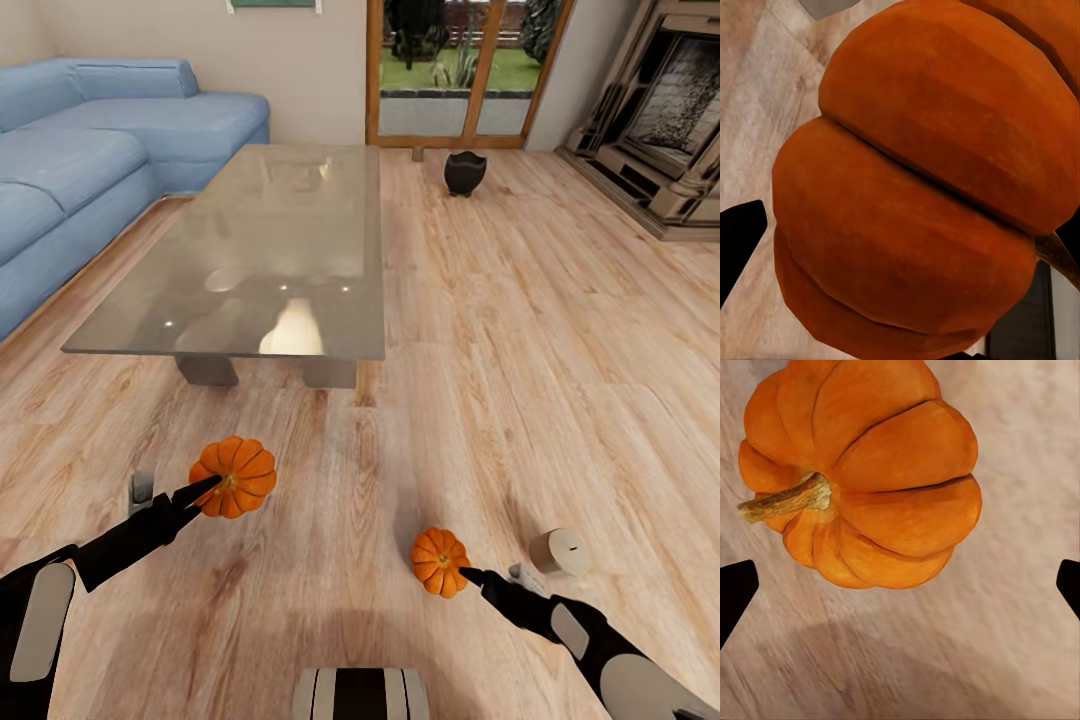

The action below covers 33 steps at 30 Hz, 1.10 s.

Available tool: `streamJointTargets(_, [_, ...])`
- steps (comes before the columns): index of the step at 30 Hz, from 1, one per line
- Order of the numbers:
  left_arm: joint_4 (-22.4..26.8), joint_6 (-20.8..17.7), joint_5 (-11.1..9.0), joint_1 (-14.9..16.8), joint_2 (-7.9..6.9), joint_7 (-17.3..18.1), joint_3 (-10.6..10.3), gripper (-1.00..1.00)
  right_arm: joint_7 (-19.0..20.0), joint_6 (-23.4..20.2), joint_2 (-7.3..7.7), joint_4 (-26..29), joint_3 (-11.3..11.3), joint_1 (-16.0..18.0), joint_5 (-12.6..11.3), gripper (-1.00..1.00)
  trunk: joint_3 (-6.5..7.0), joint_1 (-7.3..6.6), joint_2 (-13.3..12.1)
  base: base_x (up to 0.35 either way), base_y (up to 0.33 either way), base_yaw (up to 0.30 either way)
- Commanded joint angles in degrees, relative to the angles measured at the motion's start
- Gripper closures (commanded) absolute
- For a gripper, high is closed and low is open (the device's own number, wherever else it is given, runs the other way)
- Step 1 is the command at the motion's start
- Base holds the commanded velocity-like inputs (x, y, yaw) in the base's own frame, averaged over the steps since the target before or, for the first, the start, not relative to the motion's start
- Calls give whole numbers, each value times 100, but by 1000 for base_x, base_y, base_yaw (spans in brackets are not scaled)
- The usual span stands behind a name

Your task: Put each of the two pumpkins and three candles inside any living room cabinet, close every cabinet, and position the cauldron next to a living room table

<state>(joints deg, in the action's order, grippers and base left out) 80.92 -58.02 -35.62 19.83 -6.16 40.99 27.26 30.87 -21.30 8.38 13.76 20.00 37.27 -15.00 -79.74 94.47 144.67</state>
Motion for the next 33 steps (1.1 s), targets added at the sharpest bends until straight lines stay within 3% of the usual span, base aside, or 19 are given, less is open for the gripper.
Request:
streamJointTargets(1, [1,-26,11,4,1,32,7,100,33,-39,1,11,21,-12,-36,-100,-4,-1,1,0,0,0])
streamJointTargets(8, [2,-25,11,4,1,32,7,100,469,18,43,58,71,-124,-28,-100,-4,-1,1,0,0,0])
streamJointTargets(13, [6,-25,11,4,1,32,7,100,556,20,81,57,125,-143,-26,-100,-4,-1,1,0,0,0])
streamJointTargets(20, [8,-25,11,4,1,39,7,100,603,21,106,56,143,-149,-31,-100,-159,17,11,0,0,0])
streamJointTargets(26, [11,-25,11,4,1,40,7,100,910,21,176,56,148,-187,-34,-100,-292,32,19,0,0,0])
streamJointTargets(33, [11,-25,11,4,1,40,7,100,1110,28,224,56,261,-229,-38,-100,-292,32,19,0,0,0])
